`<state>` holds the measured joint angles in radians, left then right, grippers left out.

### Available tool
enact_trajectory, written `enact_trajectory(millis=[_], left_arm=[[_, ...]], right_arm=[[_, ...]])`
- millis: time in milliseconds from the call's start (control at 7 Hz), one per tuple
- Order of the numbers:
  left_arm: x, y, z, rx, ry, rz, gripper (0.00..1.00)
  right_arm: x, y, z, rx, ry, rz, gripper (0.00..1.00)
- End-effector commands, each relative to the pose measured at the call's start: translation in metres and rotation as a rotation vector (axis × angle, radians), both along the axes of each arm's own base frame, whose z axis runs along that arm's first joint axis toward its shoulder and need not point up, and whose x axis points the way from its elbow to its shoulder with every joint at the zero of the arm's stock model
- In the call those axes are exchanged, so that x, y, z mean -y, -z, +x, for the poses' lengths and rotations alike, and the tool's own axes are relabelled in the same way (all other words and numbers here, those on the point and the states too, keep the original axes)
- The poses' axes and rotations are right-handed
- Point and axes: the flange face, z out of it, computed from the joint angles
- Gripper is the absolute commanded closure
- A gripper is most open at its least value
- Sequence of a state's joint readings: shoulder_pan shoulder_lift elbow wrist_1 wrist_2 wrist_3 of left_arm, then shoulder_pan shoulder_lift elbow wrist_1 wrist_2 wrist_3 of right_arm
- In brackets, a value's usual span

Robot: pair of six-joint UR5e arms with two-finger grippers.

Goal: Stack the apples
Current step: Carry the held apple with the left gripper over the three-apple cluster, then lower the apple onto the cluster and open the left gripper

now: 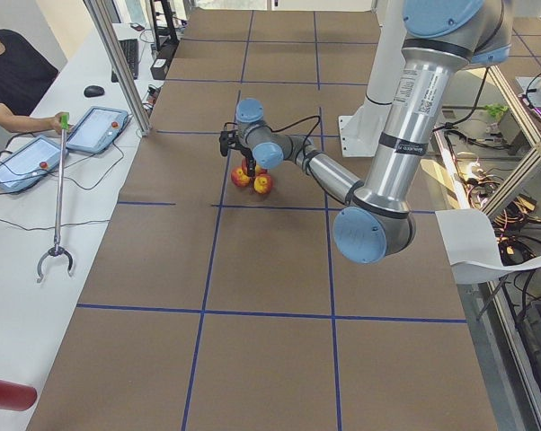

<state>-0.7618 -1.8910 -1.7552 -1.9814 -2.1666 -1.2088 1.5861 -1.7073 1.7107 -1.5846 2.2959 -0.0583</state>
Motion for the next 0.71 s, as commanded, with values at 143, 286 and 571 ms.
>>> enact_trajectory(millis=[143, 286, 571], left_arm=[[0.0000, -0.0011, 0.0045, 0.005, -0.004, -0.003, 1.00], [0.0016, -0.0056, 0.0059, 0.013, -0.005, -0.003, 1.00], [0.0040, -0.0075, 0.0054, 0.020, 0.001, -0.006, 1.00]], right_arm=[[-0.0001, -0.0004, 0.0001, -0.001, 0.000, -0.002, 0.00], [0.0000, -0.0001, 0.0000, 0.000, 0.000, 0.000, 0.00], [0.0000, -0.0001, 0.0000, 0.000, 0.000, 0.000, 0.00]])
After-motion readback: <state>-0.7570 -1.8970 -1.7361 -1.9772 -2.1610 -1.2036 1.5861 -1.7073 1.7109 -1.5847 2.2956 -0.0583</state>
